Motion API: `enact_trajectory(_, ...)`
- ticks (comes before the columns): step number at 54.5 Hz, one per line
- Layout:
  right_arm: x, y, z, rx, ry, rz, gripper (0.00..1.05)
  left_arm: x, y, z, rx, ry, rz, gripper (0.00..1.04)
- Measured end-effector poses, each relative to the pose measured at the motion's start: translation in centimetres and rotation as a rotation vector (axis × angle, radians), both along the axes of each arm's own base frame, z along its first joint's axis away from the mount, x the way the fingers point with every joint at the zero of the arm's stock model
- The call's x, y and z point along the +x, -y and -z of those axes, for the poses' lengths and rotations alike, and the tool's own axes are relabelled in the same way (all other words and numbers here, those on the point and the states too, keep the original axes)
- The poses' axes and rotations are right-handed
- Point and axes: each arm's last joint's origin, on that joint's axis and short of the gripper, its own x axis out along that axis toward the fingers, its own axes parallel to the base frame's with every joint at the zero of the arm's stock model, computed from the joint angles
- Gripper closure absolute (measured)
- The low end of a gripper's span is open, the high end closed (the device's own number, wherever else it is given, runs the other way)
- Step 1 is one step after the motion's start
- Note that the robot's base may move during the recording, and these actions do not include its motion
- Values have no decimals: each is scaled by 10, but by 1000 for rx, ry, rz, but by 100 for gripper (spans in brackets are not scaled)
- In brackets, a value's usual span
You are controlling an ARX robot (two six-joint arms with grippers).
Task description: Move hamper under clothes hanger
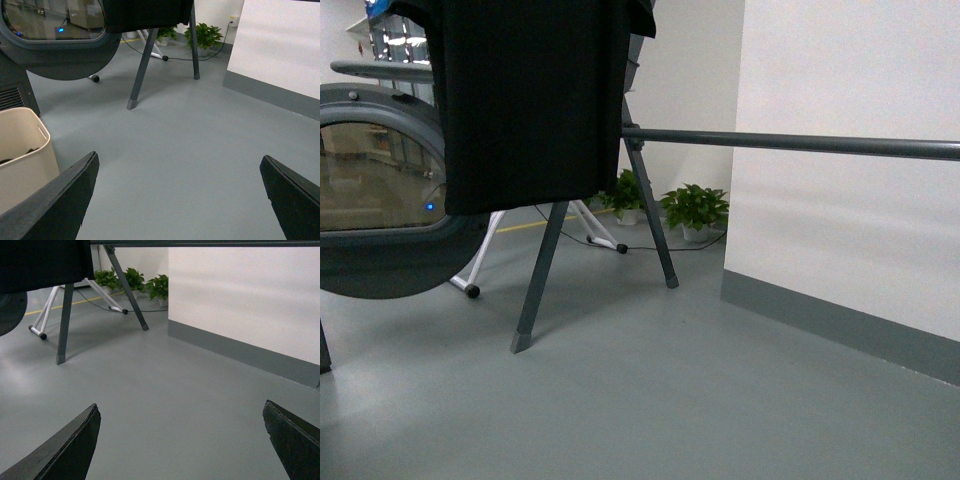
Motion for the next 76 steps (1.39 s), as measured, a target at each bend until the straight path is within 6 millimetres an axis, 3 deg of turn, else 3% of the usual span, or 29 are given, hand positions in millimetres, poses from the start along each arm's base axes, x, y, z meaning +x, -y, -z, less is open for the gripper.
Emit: enact_trajectory(76,0,0,0,0,0,0,8,0,0,0,0,2,-2,7)
